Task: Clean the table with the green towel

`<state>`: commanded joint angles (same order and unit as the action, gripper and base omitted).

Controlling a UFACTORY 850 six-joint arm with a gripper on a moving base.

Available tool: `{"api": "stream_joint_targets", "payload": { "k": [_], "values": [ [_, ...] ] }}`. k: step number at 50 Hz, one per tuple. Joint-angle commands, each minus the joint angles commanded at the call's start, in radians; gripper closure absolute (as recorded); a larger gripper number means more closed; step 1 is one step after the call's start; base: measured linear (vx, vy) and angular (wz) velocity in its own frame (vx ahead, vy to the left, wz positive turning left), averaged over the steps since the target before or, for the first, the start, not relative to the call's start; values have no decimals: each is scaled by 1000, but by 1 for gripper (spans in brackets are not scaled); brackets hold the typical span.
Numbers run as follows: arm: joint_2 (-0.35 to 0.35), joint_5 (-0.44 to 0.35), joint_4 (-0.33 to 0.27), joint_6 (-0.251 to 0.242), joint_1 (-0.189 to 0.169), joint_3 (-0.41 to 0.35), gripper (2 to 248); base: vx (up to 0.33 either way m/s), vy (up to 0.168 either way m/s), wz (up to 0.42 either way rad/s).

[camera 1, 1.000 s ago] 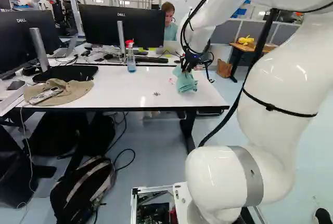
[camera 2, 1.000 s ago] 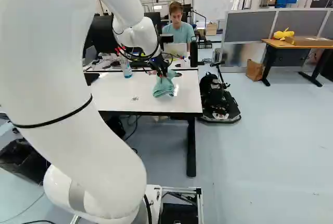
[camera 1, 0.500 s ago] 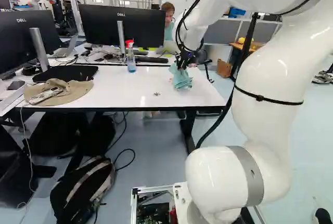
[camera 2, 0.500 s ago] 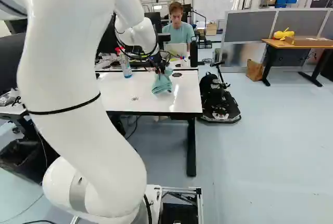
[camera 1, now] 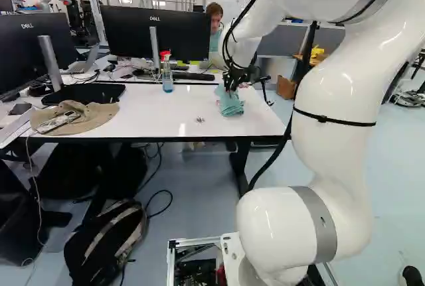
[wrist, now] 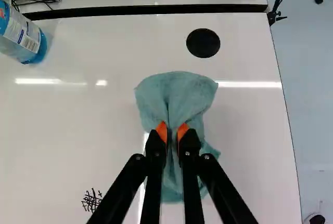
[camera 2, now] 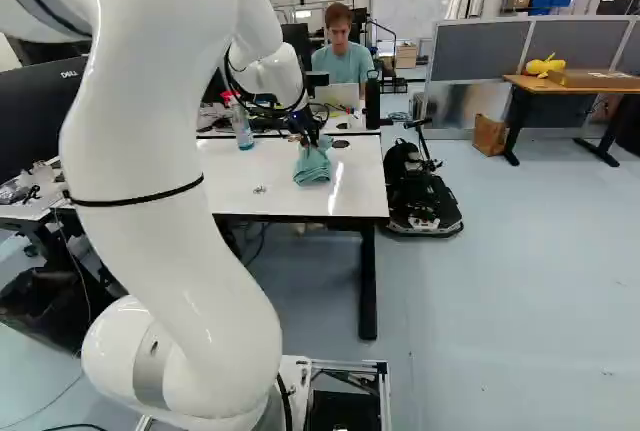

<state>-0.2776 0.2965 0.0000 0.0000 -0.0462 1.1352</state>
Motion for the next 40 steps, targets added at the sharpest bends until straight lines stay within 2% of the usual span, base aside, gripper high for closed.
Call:
{"api": "stream_joint_targets", "payload": {
  "k": [40],
  "values": [
    [-107,0,0,0,0,20,208,0,0,0]
  ]
}}
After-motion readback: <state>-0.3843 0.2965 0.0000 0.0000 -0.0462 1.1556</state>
